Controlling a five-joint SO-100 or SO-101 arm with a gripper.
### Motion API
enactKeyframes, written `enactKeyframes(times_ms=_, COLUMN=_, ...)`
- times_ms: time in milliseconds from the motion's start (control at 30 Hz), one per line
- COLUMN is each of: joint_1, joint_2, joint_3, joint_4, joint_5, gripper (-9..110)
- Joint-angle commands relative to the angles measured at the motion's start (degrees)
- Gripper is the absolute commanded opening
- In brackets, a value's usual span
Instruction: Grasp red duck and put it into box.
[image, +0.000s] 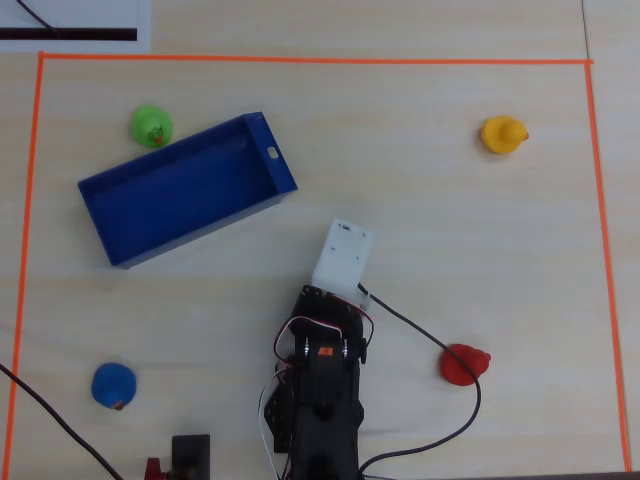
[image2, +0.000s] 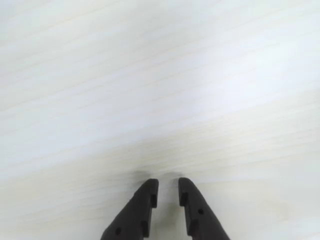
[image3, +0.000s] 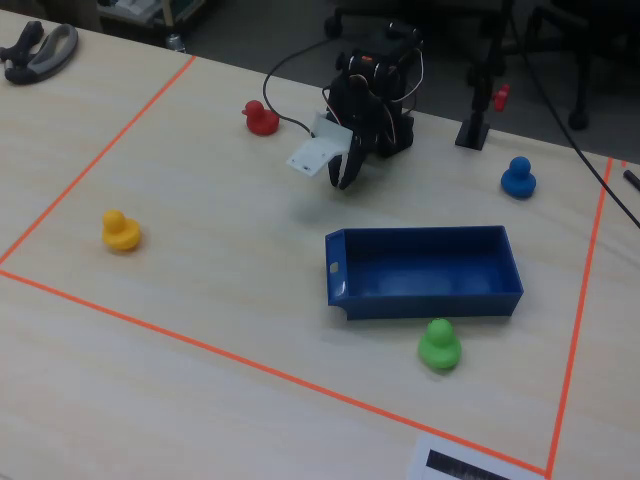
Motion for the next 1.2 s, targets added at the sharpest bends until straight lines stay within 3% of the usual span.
enactKeyframes(times_ms=0, joint_1=-0.35, joint_2=-0.44, joint_3=-0.18, joint_4=1.05, joint_5=0.62, gripper=3)
enactKeyframes(times_ms=1167, joint_1=-0.26, joint_2=-0.44, joint_3=-0.18, joint_4=1.32, joint_5=0.09, gripper=0)
